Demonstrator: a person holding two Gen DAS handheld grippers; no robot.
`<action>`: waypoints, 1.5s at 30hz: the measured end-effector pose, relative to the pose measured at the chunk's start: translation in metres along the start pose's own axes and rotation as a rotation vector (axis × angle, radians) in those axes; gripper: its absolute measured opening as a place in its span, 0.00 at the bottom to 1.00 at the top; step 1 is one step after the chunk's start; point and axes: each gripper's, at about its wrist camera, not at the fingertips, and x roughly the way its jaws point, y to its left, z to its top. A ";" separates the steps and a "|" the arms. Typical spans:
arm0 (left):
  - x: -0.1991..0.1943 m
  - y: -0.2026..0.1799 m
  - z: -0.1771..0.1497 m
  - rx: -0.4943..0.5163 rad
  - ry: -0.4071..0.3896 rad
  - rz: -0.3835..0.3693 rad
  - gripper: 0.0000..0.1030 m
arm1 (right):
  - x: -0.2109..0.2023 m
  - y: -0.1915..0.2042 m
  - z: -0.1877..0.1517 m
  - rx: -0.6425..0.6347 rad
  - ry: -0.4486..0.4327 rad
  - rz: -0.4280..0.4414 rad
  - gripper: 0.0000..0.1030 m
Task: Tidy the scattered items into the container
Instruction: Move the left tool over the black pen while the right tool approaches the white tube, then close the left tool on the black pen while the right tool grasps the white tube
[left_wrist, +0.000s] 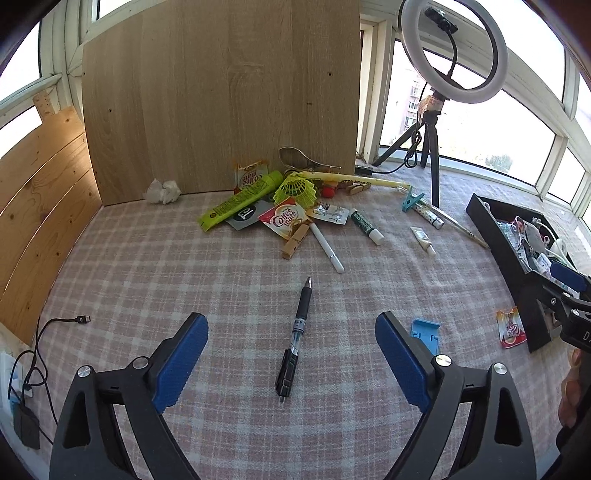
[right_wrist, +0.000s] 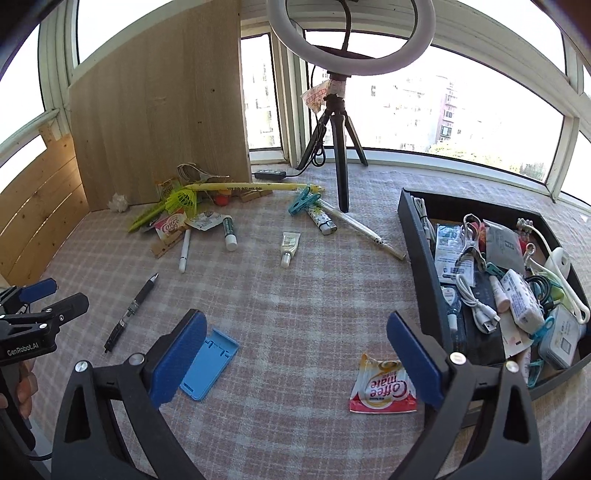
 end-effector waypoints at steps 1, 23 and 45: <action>-0.005 0.001 0.004 -0.005 -0.013 -0.005 0.89 | -0.005 0.001 0.006 -0.001 -0.015 -0.002 0.96; 0.053 -0.013 0.019 0.094 0.196 -0.066 0.69 | 0.082 0.036 0.064 -0.145 0.194 0.054 0.71; 0.130 -0.010 -0.006 0.108 0.430 -0.070 0.26 | 0.227 0.034 0.082 -0.113 0.524 0.092 0.44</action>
